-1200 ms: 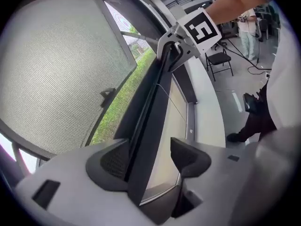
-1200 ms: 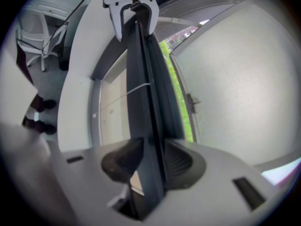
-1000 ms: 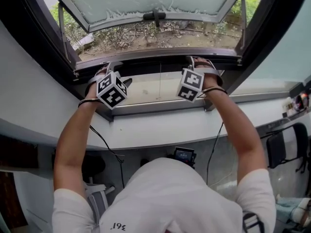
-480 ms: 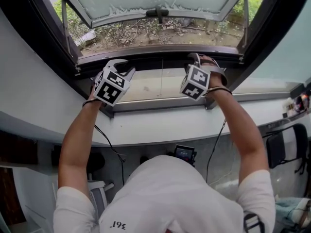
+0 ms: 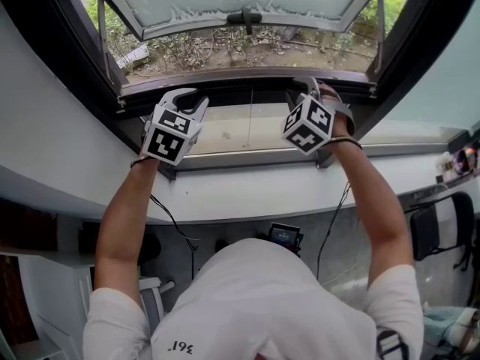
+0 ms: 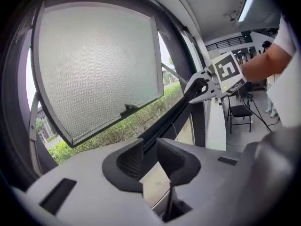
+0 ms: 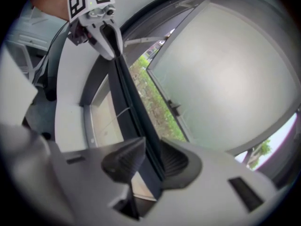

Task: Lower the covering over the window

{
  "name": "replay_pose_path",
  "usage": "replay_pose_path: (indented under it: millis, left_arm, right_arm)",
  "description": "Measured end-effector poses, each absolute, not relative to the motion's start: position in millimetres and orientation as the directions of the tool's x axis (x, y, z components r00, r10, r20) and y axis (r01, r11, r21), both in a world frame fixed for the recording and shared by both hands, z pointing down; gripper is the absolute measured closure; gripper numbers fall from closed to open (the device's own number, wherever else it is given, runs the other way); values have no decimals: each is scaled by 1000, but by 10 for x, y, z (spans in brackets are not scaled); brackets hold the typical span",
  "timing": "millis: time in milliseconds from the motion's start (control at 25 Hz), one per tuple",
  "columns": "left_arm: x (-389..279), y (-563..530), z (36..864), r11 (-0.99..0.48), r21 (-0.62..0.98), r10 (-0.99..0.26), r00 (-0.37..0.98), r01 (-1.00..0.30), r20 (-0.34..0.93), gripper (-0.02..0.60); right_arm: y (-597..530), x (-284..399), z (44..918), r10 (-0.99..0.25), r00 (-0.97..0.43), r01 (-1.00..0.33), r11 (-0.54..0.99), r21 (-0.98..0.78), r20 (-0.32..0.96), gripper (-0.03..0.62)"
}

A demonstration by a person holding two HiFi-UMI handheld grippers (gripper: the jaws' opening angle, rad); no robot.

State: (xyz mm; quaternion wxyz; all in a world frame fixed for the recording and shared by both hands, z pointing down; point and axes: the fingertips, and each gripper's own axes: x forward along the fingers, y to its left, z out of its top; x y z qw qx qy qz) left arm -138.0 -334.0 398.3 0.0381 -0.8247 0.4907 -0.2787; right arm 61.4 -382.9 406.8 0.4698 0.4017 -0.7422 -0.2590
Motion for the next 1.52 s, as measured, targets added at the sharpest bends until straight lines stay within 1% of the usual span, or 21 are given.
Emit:
replay_pose_path:
  millis: [360, 600, 840, 1160, 1520]
  left_arm:
    - [-1370, -3229, 3608, -451, -174, -875, 396, -875, 277, 511]
    - [-1289, -3072, 3467, -445, -111, -885, 418, -889, 206, 524]
    - [-1248, -2937, 3426, -454, -56, -881, 440, -889, 172, 528]
    - [-1180, -2771, 3393, -464, 14, -878, 462, -885, 125, 528]
    - [-1198, -2551, 3600, -450, 85, -880, 458, -889, 127, 528]
  right_arm:
    - [-3706, 557, 3643, -854, -327, -533, 520, 667, 405, 517]
    - [-3617, 590, 3469, -865, -354, -629, 502, 593, 357, 531]
    - [-3516, 624, 3361, -861, -388, -715, 506, 482, 329, 536]
    - [-3344, 650, 3324, -854, -424, -768, 516, 380, 302, 539]
    - [-3155, 694, 3514, -841, -450, -812, 525, 253, 302, 543]
